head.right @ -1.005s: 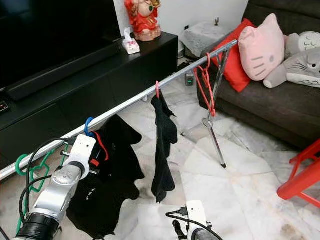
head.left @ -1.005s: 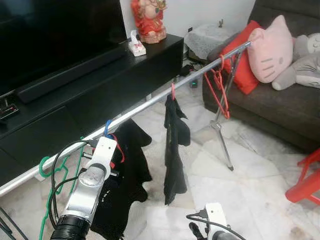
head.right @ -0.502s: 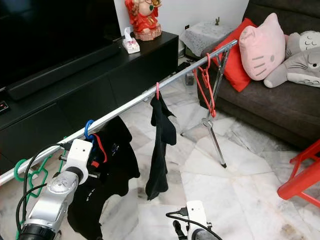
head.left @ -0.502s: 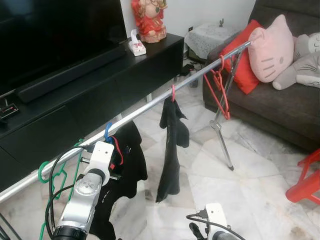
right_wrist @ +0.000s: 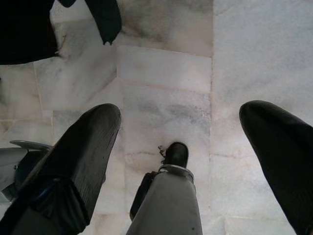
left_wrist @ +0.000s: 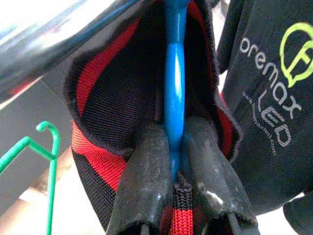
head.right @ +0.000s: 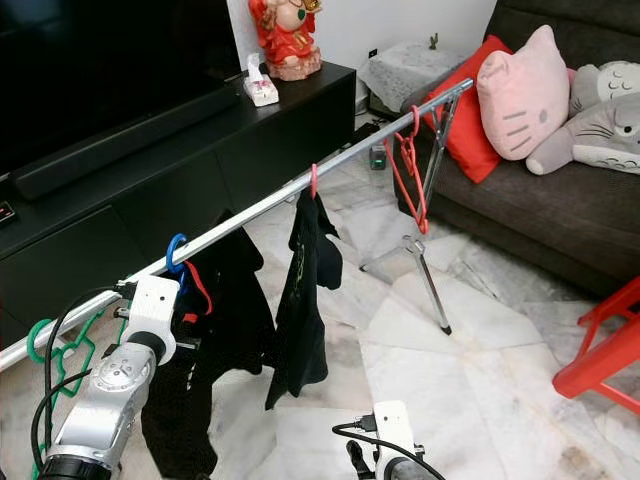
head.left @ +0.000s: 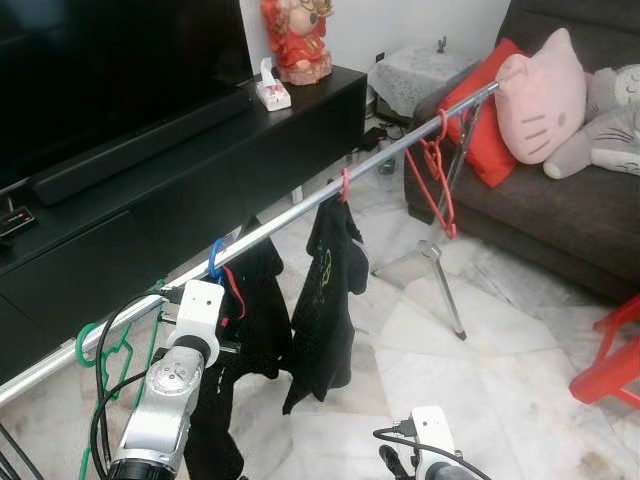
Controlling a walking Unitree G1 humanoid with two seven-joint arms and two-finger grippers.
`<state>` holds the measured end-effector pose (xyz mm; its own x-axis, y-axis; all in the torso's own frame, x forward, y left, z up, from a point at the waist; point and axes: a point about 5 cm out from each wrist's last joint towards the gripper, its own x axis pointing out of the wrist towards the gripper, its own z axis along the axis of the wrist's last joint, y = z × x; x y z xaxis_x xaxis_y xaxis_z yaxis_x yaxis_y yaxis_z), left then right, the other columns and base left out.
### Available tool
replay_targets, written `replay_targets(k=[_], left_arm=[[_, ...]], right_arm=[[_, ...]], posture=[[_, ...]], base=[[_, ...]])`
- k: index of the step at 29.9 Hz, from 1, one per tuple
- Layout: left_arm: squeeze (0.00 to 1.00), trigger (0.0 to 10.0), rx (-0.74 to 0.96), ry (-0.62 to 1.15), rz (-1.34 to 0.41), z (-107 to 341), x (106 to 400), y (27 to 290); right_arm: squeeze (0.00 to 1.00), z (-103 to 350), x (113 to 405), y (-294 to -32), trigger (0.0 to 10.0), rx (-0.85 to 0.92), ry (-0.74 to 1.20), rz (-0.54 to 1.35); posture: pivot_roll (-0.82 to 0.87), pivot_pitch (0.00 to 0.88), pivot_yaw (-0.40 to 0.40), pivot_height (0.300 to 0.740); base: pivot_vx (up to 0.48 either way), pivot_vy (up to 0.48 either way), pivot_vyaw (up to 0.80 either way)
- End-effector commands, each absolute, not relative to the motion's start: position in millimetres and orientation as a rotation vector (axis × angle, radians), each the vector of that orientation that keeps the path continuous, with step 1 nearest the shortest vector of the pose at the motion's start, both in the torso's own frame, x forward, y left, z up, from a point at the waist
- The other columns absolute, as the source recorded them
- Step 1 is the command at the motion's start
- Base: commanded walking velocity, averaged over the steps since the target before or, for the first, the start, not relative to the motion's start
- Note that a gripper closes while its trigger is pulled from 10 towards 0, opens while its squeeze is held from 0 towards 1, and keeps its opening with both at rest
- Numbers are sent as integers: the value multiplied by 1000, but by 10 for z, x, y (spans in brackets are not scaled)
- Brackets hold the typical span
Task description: Hang hanger
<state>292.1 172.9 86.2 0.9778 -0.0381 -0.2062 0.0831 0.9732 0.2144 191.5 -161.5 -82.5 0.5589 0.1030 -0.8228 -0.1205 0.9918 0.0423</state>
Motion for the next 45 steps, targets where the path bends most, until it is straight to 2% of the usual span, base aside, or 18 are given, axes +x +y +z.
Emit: replay_targets(k=[1, 10, 11, 12, 13, 14, 15, 30, 33, 37, 45], left_arm=[[0, 0, 218, 94, -68, 1061, 2957, 1707], [0, 118, 292, 114, -119, 947, 2735, 1770], [0, 2235, 304, 123, -119, 919, 2693, 1797], [0, 2235, 311, 128, -118, 901, 2668, 1814], [0, 7961, 315, 144, -115, 855, 2617, 1847], [0, 7961, 314, 147, -115, 846, 2607, 1853], [0, 10000, 316, 154, -121, 825, 2582, 1856], [0, 10000, 308, 204, -128, 659, 2440, 1825], [0, 10000, 247, 228, -39, 485, 2211, 1859], [0, 10000, 229, 227, -28, 452, 2095, 1851], [0, 10000, 219, 201, -9, 469, 2058, 1848]], right_arm=[[0, -831, 1906, -1594, 10000, -12, 972, 129], [0, -831, 1907, -1588, 10000, -10, 972, 130], [0, -831, 1908, -1589, 10000, -10, 972, 130], [0, -831, 1908, -1589, 10000, -9, 972, 130], [0, -830, 1909, -1591, 10000, -10, 972, 130], [0, -830, 1909, -1591, 10000, -10, 972, 130], [0, -830, 1909, -1592, 10000, -11, 972, 130], [0, -829, 1909, -1600, 10000, -15, 972, 131], [0, -834, 1898, -1608, 10000, -20, 971, 129], [0, -837, 1890, -1615, 10000, -24, 972, 129], [0, -840, 1881, -1622, 10000, -18, 968, 119]], posture=[[-105, 0, 74, 740], [-101, 0, 77, 740], [-101, 0, 78, 740], [-101, 0, 78, 740], [-99, 0, 76, 740], [-99, 0, 76, 740], [-99, 0, 76, 740], [-103, 0, 76, 740], [-107, 0, 80, 740], [-106, 0, 79, 740], [-107, 0, 79, 740]], base=[[0, 0, 0], [0, 0, 0], [0, 0, 0], [0, 0, 0], [0, 0, 0], [0, 0, 0], [0, 0, 0], [0, 0, 0], [0, 0, 0], [0, 0, 0], [0, 0, 0]])
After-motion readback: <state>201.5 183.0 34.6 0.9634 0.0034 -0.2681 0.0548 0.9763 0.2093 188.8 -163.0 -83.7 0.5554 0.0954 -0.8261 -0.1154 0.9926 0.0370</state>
